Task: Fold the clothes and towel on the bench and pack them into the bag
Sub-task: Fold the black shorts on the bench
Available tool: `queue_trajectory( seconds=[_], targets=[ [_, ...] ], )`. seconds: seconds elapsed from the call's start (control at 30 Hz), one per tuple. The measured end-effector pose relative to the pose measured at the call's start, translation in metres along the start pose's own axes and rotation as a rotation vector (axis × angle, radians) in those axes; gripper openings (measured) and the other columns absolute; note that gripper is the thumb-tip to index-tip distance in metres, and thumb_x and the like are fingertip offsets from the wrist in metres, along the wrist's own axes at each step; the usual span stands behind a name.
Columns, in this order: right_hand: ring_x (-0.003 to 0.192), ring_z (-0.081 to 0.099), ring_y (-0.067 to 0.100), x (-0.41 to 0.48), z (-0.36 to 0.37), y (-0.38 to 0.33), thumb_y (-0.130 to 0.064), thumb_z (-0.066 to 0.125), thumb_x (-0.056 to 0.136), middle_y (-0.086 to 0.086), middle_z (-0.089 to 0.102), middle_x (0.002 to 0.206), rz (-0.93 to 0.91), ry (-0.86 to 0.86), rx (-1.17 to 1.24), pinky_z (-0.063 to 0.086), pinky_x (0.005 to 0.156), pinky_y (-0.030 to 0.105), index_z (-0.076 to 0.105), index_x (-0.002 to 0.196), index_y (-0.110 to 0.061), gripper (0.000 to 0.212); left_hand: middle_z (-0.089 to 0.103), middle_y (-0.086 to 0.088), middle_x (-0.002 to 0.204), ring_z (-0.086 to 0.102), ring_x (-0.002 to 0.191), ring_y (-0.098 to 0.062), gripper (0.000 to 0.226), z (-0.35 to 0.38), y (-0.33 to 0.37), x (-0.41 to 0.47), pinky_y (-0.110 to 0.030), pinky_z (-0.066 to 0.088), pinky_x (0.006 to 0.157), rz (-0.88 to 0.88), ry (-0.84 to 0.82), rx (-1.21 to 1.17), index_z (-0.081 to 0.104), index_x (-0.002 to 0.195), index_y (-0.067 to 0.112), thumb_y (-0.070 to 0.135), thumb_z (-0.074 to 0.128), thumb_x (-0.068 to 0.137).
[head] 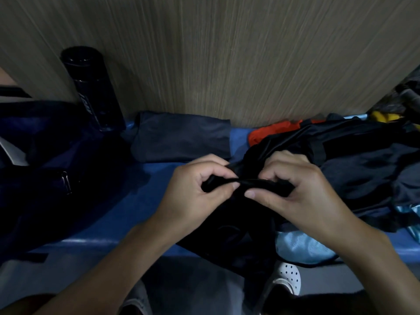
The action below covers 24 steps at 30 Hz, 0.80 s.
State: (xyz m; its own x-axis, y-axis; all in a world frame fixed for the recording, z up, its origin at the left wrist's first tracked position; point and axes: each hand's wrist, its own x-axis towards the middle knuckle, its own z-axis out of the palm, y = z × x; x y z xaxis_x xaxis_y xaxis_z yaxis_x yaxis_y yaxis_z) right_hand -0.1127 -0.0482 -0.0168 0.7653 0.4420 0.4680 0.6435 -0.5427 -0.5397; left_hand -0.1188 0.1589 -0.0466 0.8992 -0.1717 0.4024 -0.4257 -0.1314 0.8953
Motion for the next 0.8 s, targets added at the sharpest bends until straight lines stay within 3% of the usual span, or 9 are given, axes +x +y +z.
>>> queue_trajectory(
  seconds=[0.07, 0.2, 0.23, 0.3, 0.43, 0.5, 0.6, 0.67, 0.8],
  targets=[
    [0.084, 0.055, 0.013, -0.002, -0.007, 0.005, -0.041, 0.068, 0.082, -0.011, 0.052, 0.080, 0.010, -0.006, -0.058, 0.039, 0.081, 0.042, 0.055, 0.074, -0.027, 0.020, 0.070, 0.004, 0.093, 0.069, 0.089, -0.016, 0.018, -0.007, 0.002, 0.002, -0.023, 0.053, 0.081, -0.009, 0.041, -0.002, 0.074, 0.083, 0.022, 0.004, 0.075, 0.077],
    [0.120, 0.055, 0.013, -0.003, -0.008, 0.003, -0.037, 0.065, 0.084, -0.012, 0.062, 0.103, 0.013, -0.060, 0.017, 0.041, 0.097, 0.047, 0.053, 0.078, -0.022, 0.021, 0.071, 0.000, 0.095, 0.070, 0.089, -0.017, 0.020, -0.012, 0.004, 0.002, -0.025, 0.055, 0.081, 0.017, 0.033, -0.009, 0.074, 0.086, 0.017, -0.001, 0.073, 0.077],
    [0.121, 0.055, 0.012, -0.002, -0.006, 0.001, -0.037, 0.066, 0.084, -0.012, 0.063, 0.102, 0.021, -0.048, 0.047, 0.043, 0.098, 0.044, 0.052, 0.078, -0.023, 0.020, 0.071, 0.000, 0.095, 0.070, 0.090, -0.017, 0.018, -0.011, 0.005, 0.001, -0.026, 0.056, 0.082, 0.015, 0.028, -0.011, 0.074, 0.087, 0.015, 0.000, 0.074, 0.078],
    [0.105, 0.059, 0.010, -0.001, -0.001, -0.002, -0.038, 0.067, 0.084, -0.010, 0.063, 0.093, 0.037, 0.020, 0.025, 0.045, 0.091, 0.035, 0.054, 0.079, -0.025, 0.019, 0.071, 0.000, 0.095, 0.070, 0.091, -0.019, 0.011, -0.011, 0.005, 0.000, -0.028, 0.056, 0.083, 0.021, 0.014, -0.013, 0.073, 0.089, 0.012, 0.006, 0.076, 0.080],
    [0.084, 0.051, 0.002, 0.005, 0.008, -0.003, -0.035, 0.069, 0.085, -0.014, 0.054, 0.082, -0.031, 0.114, -0.106, 0.040, 0.080, 0.025, 0.060, 0.079, -0.016, 0.022, 0.070, -0.003, 0.093, 0.069, 0.091, -0.024, 0.009, -0.009, 0.006, -0.001, -0.037, 0.056, 0.082, 0.011, 0.023, -0.016, 0.073, 0.088, 0.013, 0.020, 0.074, 0.082],
    [0.087, 0.056, 0.010, 0.009, 0.010, -0.004, -0.029, 0.070, 0.086, -0.009, 0.058, 0.087, -0.031, 0.134, -0.056, 0.043, 0.081, 0.033, 0.059, 0.079, -0.013, 0.021, 0.070, 0.000, 0.092, 0.069, 0.090, -0.020, 0.008, -0.007, 0.006, -0.002, -0.030, 0.055, 0.081, -0.022, 0.022, -0.017, 0.071, 0.087, 0.016, 0.022, 0.071, 0.082],
    [0.117, 0.057, 0.015, 0.011, 0.014, -0.002, -0.031, 0.066, 0.087, -0.002, 0.063, 0.117, 0.057, 0.083, 0.083, 0.043, 0.099, 0.042, 0.053, 0.079, -0.018, 0.020, 0.069, 0.002, 0.090, 0.068, 0.087, -0.012, 0.007, -0.006, 0.007, -0.004, -0.017, 0.050, 0.081, -0.059, 0.038, -0.026, 0.066, 0.089, 0.022, 0.019, 0.070, 0.085],
    [0.120, 0.055, 0.011, 0.011, 0.017, -0.002, -0.038, 0.065, 0.085, -0.007, 0.066, 0.113, 0.145, 0.058, 0.108, 0.043, 0.101, 0.040, 0.051, 0.079, -0.025, 0.020, 0.069, -0.002, 0.089, 0.069, 0.086, -0.015, 0.016, -0.006, 0.009, -0.004, -0.020, 0.053, 0.080, -0.077, 0.037, -0.047, 0.062, 0.094, 0.021, 0.012, 0.070, 0.085],
    [0.102, 0.059, 0.020, 0.013, 0.025, -0.005, -0.032, 0.070, 0.082, -0.010, 0.068, 0.095, 0.207, 0.070, 0.095, 0.045, 0.092, 0.034, 0.052, 0.078, -0.028, 0.018, 0.073, 0.001, 0.095, 0.072, 0.091, -0.013, 0.037, -0.005, 0.007, -0.001, -0.026, 0.056, 0.082, -0.166, 0.004, -0.065, 0.062, 0.115, 0.026, 0.015, 0.075, 0.082]
  ],
)
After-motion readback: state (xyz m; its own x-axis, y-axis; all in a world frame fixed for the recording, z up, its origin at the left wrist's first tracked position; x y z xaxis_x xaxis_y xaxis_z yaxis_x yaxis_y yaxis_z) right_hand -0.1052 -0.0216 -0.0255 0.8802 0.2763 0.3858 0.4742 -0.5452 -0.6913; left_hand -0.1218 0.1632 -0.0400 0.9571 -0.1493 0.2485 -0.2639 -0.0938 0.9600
